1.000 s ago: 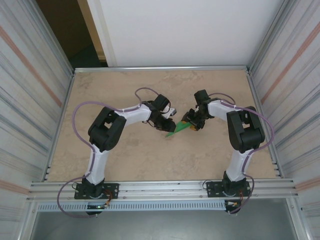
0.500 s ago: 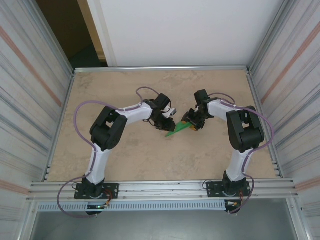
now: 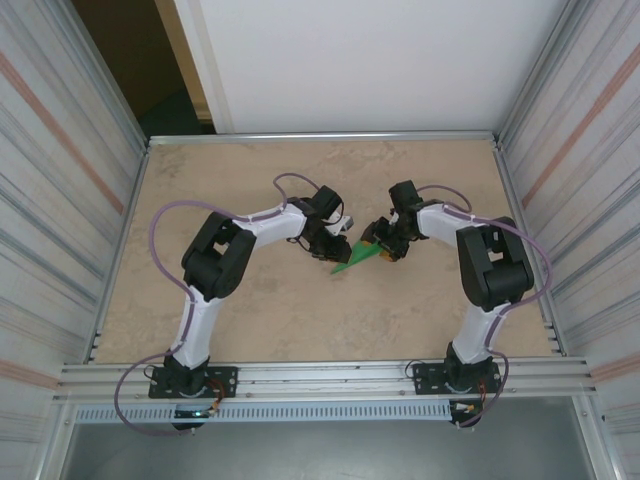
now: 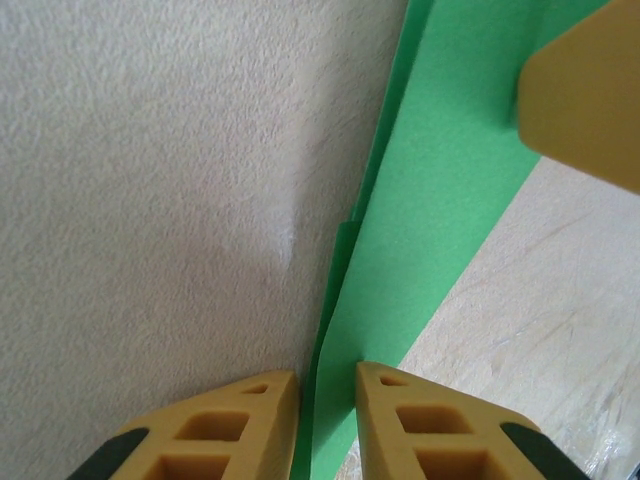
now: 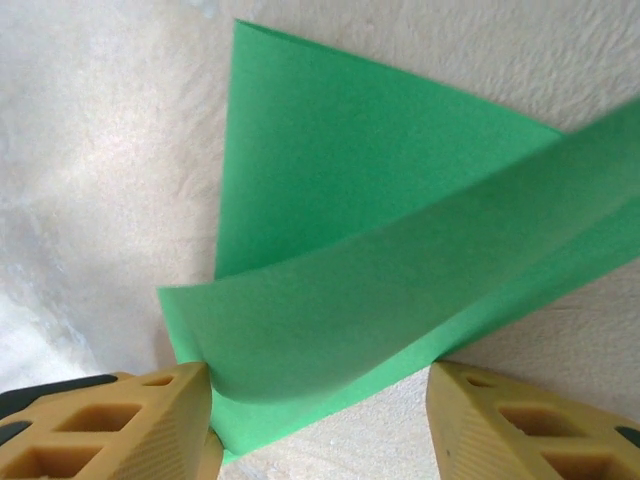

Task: Fold a paper plane with a square sheet of paper (pick it up from the middle)
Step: Fold the wing for the fifth time at the center of the table.

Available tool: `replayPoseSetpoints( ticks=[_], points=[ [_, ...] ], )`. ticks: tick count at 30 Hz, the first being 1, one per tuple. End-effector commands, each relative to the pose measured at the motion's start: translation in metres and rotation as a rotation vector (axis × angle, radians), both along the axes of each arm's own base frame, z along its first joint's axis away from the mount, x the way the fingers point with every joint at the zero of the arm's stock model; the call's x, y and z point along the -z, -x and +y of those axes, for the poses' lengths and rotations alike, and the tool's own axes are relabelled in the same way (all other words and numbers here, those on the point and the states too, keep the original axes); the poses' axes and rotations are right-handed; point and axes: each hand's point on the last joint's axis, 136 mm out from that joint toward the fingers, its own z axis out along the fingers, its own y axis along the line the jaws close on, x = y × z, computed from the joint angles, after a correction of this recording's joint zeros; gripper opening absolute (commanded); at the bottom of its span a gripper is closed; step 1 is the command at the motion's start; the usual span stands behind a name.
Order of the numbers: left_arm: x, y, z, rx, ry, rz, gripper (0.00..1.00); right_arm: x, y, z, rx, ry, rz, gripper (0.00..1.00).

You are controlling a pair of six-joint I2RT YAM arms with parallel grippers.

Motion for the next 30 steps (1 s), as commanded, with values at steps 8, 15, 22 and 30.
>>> replayPoseSetpoints(
  ticks=[8,15,22,30],
  points=[
    [0.064,0.020,0.028,0.001,-0.187,0.081,0.25,-0.066,0.002,0.022,-0.118,-0.070,-0.299,0.46],
    [0.064,0.020,0.028,0.000,-0.188,0.081,0.25,-0.051,-0.004,0.045,-0.152,-0.101,-0.269,0.21],
    [0.066,0.021,0.030,-0.005,-0.196,0.085,0.25,-0.030,-0.008,0.051,-0.166,-0.107,-0.219,0.16],
    [0.067,0.021,0.031,-0.008,-0.199,0.087,0.24,-0.010,-0.005,0.043,-0.149,-0.081,-0.171,0.14]
  ],
)
